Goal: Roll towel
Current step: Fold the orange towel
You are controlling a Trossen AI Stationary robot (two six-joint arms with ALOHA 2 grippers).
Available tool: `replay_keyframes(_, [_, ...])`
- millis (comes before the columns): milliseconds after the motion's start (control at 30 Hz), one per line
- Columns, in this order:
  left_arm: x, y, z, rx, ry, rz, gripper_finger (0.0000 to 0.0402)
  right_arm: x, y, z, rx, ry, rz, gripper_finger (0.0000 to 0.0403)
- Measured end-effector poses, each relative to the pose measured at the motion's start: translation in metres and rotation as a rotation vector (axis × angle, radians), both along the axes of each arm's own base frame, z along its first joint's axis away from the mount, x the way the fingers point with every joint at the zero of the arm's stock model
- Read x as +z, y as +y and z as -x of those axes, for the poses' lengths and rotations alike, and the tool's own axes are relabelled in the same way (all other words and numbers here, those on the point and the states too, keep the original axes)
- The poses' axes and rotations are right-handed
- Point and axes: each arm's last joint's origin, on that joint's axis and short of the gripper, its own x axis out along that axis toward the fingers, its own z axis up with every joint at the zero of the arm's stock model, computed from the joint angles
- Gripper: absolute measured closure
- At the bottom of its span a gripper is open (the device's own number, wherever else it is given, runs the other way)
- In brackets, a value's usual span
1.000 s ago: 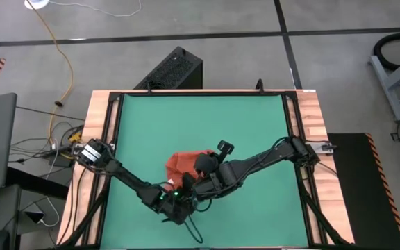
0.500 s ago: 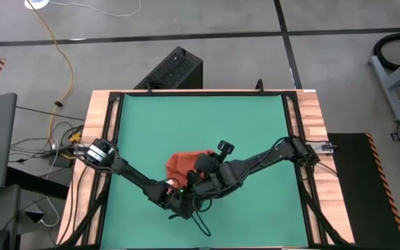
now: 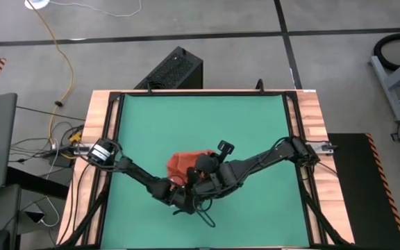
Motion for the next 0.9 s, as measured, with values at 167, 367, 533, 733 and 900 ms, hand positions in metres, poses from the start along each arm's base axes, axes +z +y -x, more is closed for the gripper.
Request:
replay_keyframes(167, [-0.001, 0.009, -0.004, 0.023, 0.003, 0.026, 0.0368, 0.0, 0.004, 0.001, 0.011, -0.001, -0.001, 0.0392])
replay_keyframes(367, [0.002, 0.009, -0.002, 0.045, 0.014, 0.052, 0.04, 0.0, 0.008, 0.004, 0.022, 0.012, 0.006, 0.0392])
replay_keyframes(533, [0.04, -0.022, 0.013, 0.009, 0.027, 0.034, 0.0401, 0.0, 0.005, 0.01, -0.001, 0.057, 0.024, 0.0391])
replay_keyframes(733, [0.108, -0.06, 0.074, 0.002, -0.013, -0.036, 0.0401, 0.008, -0.002, 0.013, 0.013, 0.066, 0.029, 0.0391])
replay_keyframes(900, [0.17, -0.057, 0.139, 0.081, -0.161, -0.055, 0.0401, 0.024, -0.013, 0.018, 0.006, 0.042, 0.019, 0.0391])
